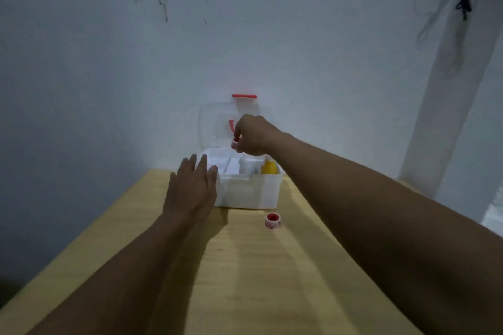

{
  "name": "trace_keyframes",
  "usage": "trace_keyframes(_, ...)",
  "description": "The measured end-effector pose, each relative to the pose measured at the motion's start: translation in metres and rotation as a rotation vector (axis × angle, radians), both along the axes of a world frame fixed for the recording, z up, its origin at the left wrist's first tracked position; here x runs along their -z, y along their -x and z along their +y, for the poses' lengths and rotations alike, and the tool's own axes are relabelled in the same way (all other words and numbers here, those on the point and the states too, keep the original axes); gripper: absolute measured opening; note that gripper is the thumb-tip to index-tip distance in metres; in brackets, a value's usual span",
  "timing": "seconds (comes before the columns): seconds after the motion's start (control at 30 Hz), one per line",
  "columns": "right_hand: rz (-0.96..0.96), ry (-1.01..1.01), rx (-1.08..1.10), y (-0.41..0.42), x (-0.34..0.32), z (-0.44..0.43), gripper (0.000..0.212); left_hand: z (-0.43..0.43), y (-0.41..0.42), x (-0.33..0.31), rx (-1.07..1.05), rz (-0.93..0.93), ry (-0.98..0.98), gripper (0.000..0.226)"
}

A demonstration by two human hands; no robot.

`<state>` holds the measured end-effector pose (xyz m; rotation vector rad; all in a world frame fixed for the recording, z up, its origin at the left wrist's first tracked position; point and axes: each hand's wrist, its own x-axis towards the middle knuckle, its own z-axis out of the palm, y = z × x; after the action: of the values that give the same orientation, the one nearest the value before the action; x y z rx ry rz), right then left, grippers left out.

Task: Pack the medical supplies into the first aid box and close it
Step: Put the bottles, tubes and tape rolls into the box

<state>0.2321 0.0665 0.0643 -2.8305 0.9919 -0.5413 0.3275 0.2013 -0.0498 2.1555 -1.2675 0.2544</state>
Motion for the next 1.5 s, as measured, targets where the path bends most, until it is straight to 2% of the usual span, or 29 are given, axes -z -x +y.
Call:
trace_keyframes(0.17, 0.019, -0.021, -0.031, -0.036, 0.015, -0.006, 0.034, 0.000, 0.001, 0.003, -0.004, 0.020, 0.035, 0.079)
trace_keyframes(0.47, 0.023, -0.061, -0.086, -0.050, 0.031, -0.006, 0.027, -0.004, -0.003, 0.005, -0.027, 0.026, 0.001, 0.078)
trace_keyframes(0.57, 0.008, -0.036, -0.090, -0.037, 0.030, -0.005, 0.021, -0.002, -0.003, 0.002, -0.024, 0.023, -0.014, 0.080)
trace_keyframes(0.73, -0.001, 0.032, -0.121, 0.008, 0.021, 0.011, 0.026, 0.000, -0.001, -0.001, -0.029, 0.026, -0.035, 0.065)
trace_keyframes(0.97, -0.001, 0.023, -0.115, 0.080, 0.029, 0.032, 0.024, 0.002, 0.002, -0.004, -0.039, 0.065, -0.086, 0.065)
trace_keyframes(1.07, 0.051, 0.077, -0.116, 0.102, 0.039, 0.043, 0.021, 0.003, 0.001, -0.005, -0.037, 0.075, -0.110, 0.066)
trace_keyframes(1.17, 0.085, 0.196, -0.132, 0.117, 0.050, 0.050, 0.030, 0.002, 0.002, -0.005, -0.038, 0.078, -0.117, 0.067)
trace_keyframes(1.3, 0.124, 0.233, -0.138, 0.126, 0.064, 0.056, 0.034, 0.002, 0.004, -0.006, -0.040, 0.069, -0.116, 0.068)
trace_keyframes(1.4, 0.311, 0.154, -0.086, 0.126, 0.079, 0.058, 0.038, 0.002, 0.005, -0.006, -0.041, 0.065, -0.103, 0.068)
trace_keyframes(1.5, 0.321, 0.028, -0.068, 0.123, 0.090, 0.059, 0.028, 0.003, 0.005, -0.006, -0.043, 0.061, -0.093, 0.067)
